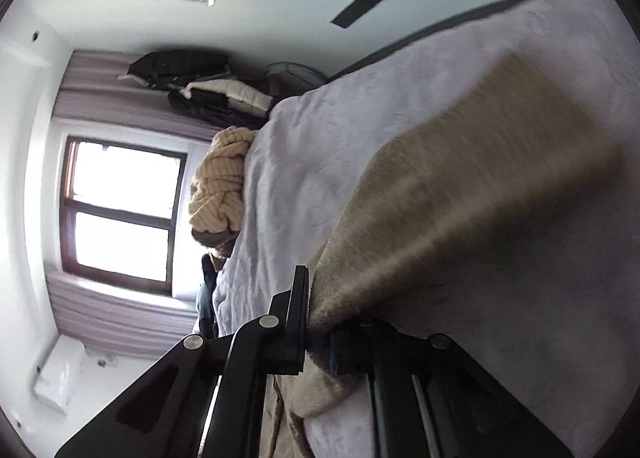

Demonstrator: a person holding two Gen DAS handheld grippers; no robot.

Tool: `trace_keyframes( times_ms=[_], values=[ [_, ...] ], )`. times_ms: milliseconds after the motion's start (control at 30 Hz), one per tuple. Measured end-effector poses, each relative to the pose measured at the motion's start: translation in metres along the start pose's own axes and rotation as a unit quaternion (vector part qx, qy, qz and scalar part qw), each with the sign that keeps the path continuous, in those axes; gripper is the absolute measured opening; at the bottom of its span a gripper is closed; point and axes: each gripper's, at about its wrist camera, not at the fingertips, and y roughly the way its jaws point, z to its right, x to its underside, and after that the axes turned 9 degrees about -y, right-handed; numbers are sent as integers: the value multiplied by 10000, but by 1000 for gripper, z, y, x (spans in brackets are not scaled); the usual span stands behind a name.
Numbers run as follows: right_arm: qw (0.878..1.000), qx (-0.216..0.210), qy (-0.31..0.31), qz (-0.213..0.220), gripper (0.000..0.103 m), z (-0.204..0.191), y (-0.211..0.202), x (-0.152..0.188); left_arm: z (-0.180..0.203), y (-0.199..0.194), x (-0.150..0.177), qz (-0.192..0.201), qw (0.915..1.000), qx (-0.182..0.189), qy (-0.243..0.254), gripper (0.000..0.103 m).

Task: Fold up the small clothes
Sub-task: 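Fold the grasped side edge inward with the right tool and release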

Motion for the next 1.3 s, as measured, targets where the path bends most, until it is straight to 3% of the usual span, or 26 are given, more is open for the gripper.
trace_keyframes(
  times_ms=[200, 333, 500, 600, 700, 800, 833, 900, 933, 1033, 1133, 1200, 1233, 1267, 1300],
  values=[
    [9939, -272, -1011, -340, 9, -72, 24, 19, -33, 1, -3, -93, 9992, 181, -344, 103],
    [9795, -561, -1777, -771, 9, -132, 54, 53, -63, 3, -2, -101, 9975, 235, -653, 103],
    [9362, -739, -3034, -1613, 9, -215, 118, 137, -107, 10, -2, -116, 9940, 220, -1062, 103],
    [9164, -807, -3263, -2171, 9, -241, 162, 195, -135, 14, -2, -110, 9921, 96, -1249, 103],
    [8953, -688, -3494, -2674, 9, -251, 201, 253, -164, 18, 0, -97, 9893, 42, -1454, 103],
    [8768, -338, -3697, -3057, 9, -243, 228, 293, -188, 20, 2, -56, 9867, 84, -1622, 103],
    [8736, -226, -3696, -3158, 13, -239, 232, 299, -194, 20, 2, -31, 9860, 114, -1661, 103],
    [8740, -70, -3575, -3290, 15, -231, 238, 305, -206, 20, 2, 89, 9842, 199, -1756, 103],
    [8798, -66, -3404, -3318, 20, -225, 236, 304, -210, 20, 1, 163, 9836, 224, -1784, 103],
    [9085, -121, -2797, -3101, 58, -209, 224, 287, -219, 20, -6, 486, 9797, 533, -1870, 103],
    [9317, -9, -2383, -2741, 58, -198, 213, 272, -224, 22, -16, 680, 9708, 1152, -1993, 103],
    [9430, 65, -2162, -2529, 47, -194, 210, 262, -225, 25, -22, 709, 9651, 1471, -2046, 103],
    [9432, 159, -2201, -2483, 24, -196, 212, 259, -225, 28, -25, 722, 9605, 1721, -2064, 103],
    [9401, 287, -2363, -2442, 10, -201, 215, 260, -226, 32, -28, 724, 9552, 1957, -2101, 103],
    [9348, 332, -2567, -2430, 10, -208, 219, 262, -226, 34, -30, 711, 9506, 2124, -2148, 103]
  ],
)
